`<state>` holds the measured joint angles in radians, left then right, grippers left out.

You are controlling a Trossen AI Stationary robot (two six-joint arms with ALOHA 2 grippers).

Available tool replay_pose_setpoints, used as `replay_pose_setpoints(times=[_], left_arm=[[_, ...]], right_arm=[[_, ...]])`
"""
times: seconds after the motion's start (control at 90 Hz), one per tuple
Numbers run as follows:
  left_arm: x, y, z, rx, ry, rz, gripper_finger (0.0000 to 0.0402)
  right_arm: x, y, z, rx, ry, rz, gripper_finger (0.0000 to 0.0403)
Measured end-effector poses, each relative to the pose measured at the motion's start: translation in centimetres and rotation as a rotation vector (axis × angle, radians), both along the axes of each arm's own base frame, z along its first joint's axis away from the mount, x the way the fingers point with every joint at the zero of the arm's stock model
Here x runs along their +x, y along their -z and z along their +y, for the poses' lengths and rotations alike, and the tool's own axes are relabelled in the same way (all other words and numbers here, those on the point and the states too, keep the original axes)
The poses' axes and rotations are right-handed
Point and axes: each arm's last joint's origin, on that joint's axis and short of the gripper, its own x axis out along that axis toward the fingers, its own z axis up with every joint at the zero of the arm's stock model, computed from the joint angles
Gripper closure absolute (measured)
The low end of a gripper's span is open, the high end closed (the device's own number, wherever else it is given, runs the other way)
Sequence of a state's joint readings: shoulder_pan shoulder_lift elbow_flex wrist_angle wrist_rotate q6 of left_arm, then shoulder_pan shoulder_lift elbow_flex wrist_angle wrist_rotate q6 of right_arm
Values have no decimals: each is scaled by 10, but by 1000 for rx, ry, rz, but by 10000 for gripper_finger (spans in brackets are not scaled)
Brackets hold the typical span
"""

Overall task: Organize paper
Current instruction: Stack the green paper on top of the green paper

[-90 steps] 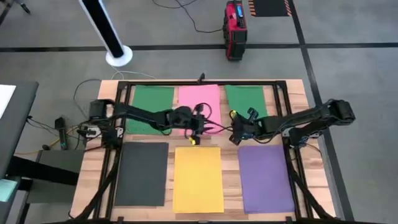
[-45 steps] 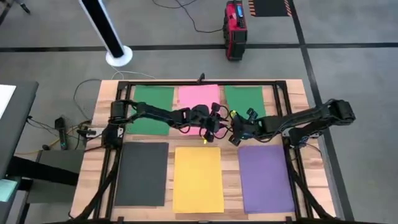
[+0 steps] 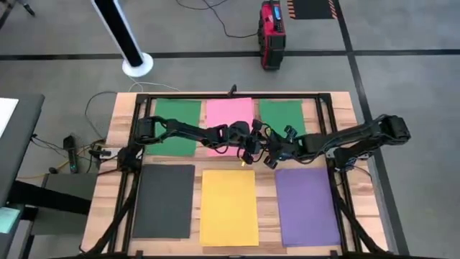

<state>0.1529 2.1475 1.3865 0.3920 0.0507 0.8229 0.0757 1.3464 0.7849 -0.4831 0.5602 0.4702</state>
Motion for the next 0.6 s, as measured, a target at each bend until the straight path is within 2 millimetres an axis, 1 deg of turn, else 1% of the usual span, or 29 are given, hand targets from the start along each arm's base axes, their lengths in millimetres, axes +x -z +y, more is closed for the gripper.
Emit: replay_pose_setpoints(times=[0.111,0.233,0.267,0.411,0.6], left_arm=[[0,0,2,1,-7,-2,320],[-1,1,2,0,-9,8,377],[-1,1,3,0,-12,9,387],[-1,1,4,19,-46,12,398],[-2,2,5,50,-64,25,401]], right_arm=[[0,0,0,-1,1,-3,403],[0,0,0,-2,1,0,403],[0,0,0,-4,3,1,403],[0,0,-1,-10,6,4,403],[0,0,0,0,1,2,399]])
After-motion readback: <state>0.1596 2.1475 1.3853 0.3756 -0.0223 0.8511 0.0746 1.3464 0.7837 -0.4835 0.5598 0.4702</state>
